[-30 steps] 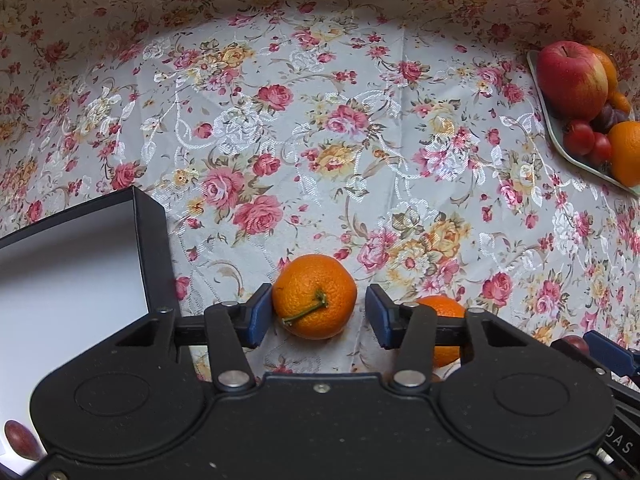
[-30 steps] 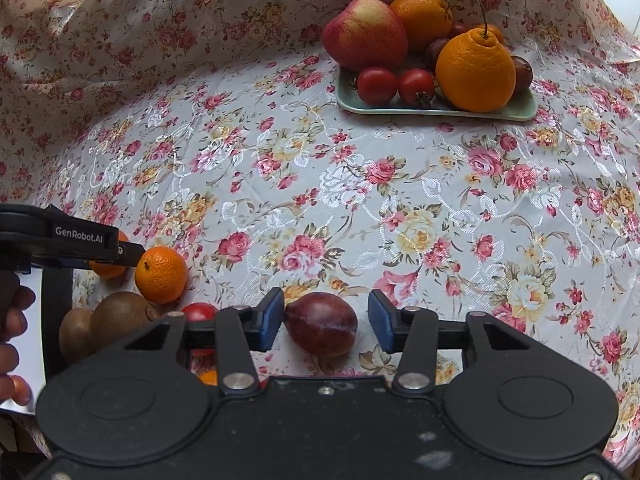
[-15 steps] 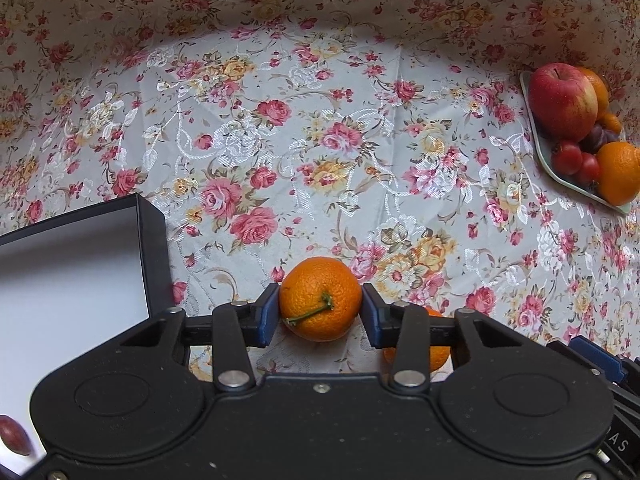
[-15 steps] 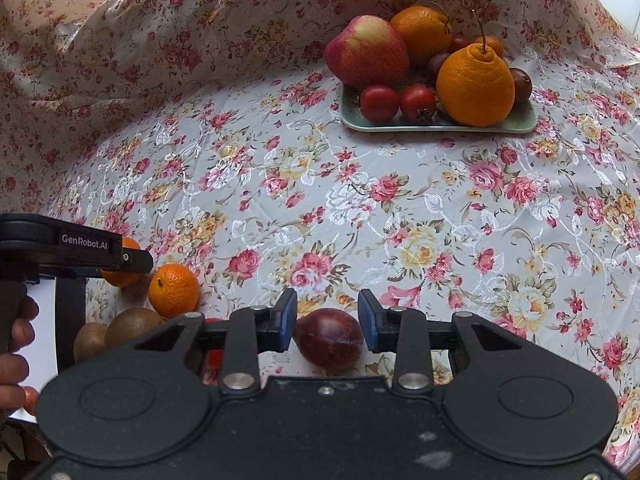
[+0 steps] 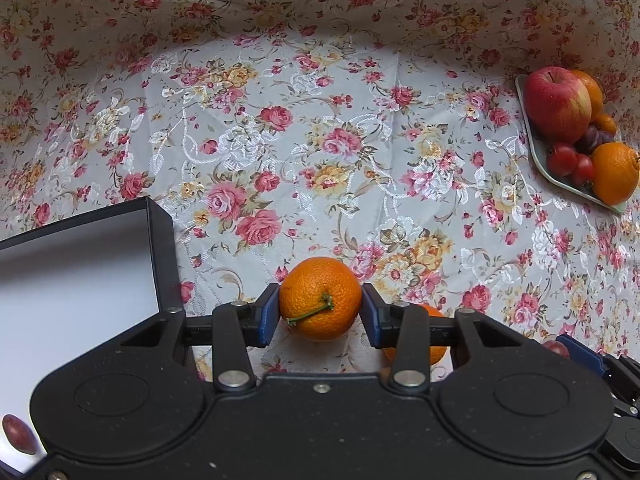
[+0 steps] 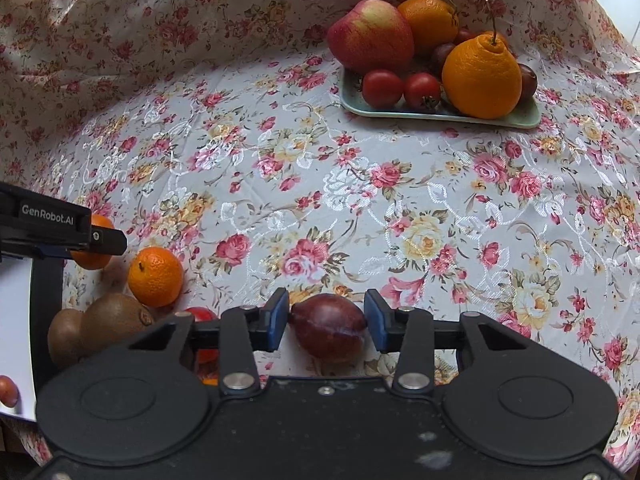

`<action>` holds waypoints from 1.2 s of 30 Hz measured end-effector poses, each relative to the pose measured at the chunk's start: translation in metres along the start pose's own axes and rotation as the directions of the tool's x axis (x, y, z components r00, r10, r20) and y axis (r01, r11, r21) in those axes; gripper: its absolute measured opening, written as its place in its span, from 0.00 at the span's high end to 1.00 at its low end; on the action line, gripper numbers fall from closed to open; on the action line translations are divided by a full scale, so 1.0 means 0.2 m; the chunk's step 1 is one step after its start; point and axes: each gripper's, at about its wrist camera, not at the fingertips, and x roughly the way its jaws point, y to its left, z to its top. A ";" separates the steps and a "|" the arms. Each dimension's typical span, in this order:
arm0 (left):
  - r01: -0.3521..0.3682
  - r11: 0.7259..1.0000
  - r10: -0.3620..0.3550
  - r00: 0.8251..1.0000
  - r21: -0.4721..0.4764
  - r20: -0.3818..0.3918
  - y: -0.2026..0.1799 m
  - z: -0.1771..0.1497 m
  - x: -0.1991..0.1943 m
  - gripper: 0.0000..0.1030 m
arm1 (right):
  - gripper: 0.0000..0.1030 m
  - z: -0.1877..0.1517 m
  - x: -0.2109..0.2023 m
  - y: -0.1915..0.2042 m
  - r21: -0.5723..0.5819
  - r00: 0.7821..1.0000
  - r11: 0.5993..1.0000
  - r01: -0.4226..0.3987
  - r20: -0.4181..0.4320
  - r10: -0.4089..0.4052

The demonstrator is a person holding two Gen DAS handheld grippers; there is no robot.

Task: Organize fruits
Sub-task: 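Close the left tool on the mandarin orange while the right tool lowers over the plum, then close the right tool on the dark red plum while both tools carry fruit over the black box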

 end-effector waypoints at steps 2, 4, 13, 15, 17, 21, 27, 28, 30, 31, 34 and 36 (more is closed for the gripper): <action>0.004 1.000 -0.004 1.000 -0.005 0.008 0.01 0.00 -0.02 0.52 | 0.58 0.01 -0.01 0.00 0.011 1.000 1.000 -0.014 0.002 0.014; 0.005 1.000 -0.005 1.000 -0.011 0.019 0.02 0.01 -0.06 0.52 | 0.58 0.03 -0.02 0.02 0.008 1.000 1.000 -0.016 0.014 0.016; -0.022 0.999 0.025 0.996 -0.032 0.084 0.13 0.02 -0.19 0.52 | 0.83 0.13 -0.12 0.16 0.001 0.991 0.996 -0.087 0.097 0.086; -0.028 0.999 0.032 0.996 -0.042 0.079 0.17 0.02 -0.19 0.52 | 0.47 0.15 -0.10 0.17 0.035 0.993 0.995 -0.092 0.084 0.088; -0.028 0.998 0.031 0.997 -0.050 0.072 0.20 0.01 -0.18 0.52 | 0.45 0.15 -0.08 0.16 0.062 0.996 0.995 -0.077 0.057 0.073; -0.028 0.997 0.033 0.997 -0.075 0.065 0.25 0.01 -0.18 0.52 | 0.45 0.14 -0.03 0.16 0.045 0.999 0.998 -0.048 0.013 0.047; -0.017 0.996 0.023 0.997 -0.089 0.076 0.27 0.02 -0.21 0.52 | 0.45 0.09 0.06 0.16 0.008 0.999 1.000 0.023 -0.029 -0.023; -0.017 0.996 0.024 0.997 -0.088 0.075 0.27 0.02 -0.21 0.52 | 0.45 0.08 0.07 0.16 -0.001 0.999 1.000 0.027 -0.034 -0.027; -0.018 0.996 0.024 0.997 -0.089 0.073 0.27 0.02 -0.21 0.52 | 0.48 0.07 0.08 0.17 -0.025 0.999 0.999 0.028 -0.042 -0.029; -0.018 0.996 0.025 0.997 -0.090 0.072 0.27 0.02 -0.21 0.52 | 0.52 0.07 0.08 0.18 -0.031 0.999 0.999 0.026 -0.040 -0.027; -0.023 0.995 0.030 0.997 -0.099 0.072 0.28 0.02 -0.22 0.52 | 0.63 0.08 0.06 0.19 -0.040 0.999 0.999 0.017 -0.033 -0.018; -0.024 0.994 0.032 0.997 -0.106 0.076 0.29 0.02 -0.23 0.52 | 0.63 0.08 0.04 0.19 -0.033 1.000 0.999 0.020 -0.016 -0.021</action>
